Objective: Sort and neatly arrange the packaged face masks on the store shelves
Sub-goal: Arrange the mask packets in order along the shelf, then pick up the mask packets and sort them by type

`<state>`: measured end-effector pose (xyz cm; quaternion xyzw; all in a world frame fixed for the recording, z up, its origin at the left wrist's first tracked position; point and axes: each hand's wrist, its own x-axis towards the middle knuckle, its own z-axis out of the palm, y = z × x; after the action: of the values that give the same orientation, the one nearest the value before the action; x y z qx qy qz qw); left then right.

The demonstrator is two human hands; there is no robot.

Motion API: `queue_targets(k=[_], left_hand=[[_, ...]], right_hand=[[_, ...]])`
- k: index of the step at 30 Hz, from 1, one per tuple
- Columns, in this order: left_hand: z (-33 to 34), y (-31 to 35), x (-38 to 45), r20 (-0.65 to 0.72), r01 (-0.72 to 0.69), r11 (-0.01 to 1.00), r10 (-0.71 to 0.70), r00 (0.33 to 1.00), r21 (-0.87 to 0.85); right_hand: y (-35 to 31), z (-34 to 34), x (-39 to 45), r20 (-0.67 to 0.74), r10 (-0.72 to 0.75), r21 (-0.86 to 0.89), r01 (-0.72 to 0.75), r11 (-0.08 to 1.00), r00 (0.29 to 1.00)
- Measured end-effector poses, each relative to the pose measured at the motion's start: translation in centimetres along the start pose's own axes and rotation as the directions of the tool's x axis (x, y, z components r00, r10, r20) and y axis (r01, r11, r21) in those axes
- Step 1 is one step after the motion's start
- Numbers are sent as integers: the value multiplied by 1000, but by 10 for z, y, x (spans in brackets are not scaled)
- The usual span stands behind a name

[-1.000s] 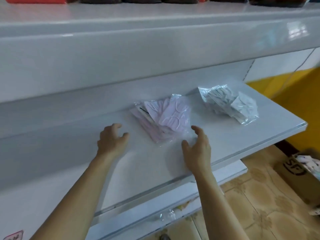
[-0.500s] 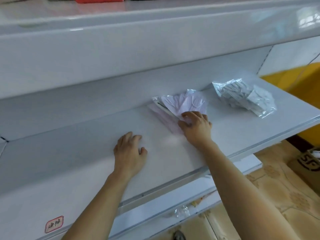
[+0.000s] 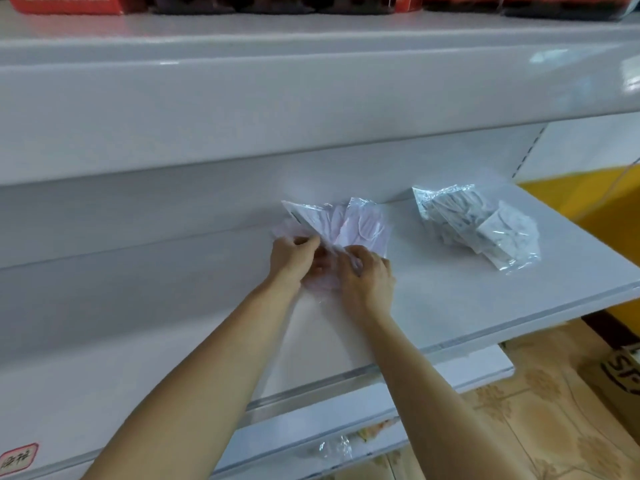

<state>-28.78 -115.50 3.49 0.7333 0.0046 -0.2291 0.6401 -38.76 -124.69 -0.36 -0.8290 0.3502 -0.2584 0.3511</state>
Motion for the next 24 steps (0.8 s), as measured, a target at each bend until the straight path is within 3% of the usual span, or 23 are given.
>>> queue_targets(k=[2,5,10,13,15,18,21,24], left_hand=[[-2,-6,4,-36,-49,992,54,998,116],[-6,-7,-1,-70,-89,995,92,993,50],[-31,-5,-16,-182,-52,950,-5,983,-307],[-45,-11,-25,-141,-13,836,-77,987,-548],[-47,-13,-33,-99,0,790,-77,992,-613],[-48,-15,-39,-88,-14,775,-54,995,-631],[-46,-22,-41,-90,-60,822,11,996,-567],[-42,-30,-40,-93,-102,864,64,994,-493]], right_hand=[[-1,-1,0,-10,16,22,-15,1000,1000],[-3,-1,0,-44,22,48,-20,999,999],[-1,4,1,-28,44,44,-43,998,999],[-2,3,0,-4,31,61,-30,998,1000],[-2,1,-1,-29,11,96,-8,995,1000],[-2,-5,-8,-167,-8,236,48,971,986],[-2,-12,-21,-339,-104,335,223,915,935],[-7,-19,-30,-203,-180,454,256,853,962]])
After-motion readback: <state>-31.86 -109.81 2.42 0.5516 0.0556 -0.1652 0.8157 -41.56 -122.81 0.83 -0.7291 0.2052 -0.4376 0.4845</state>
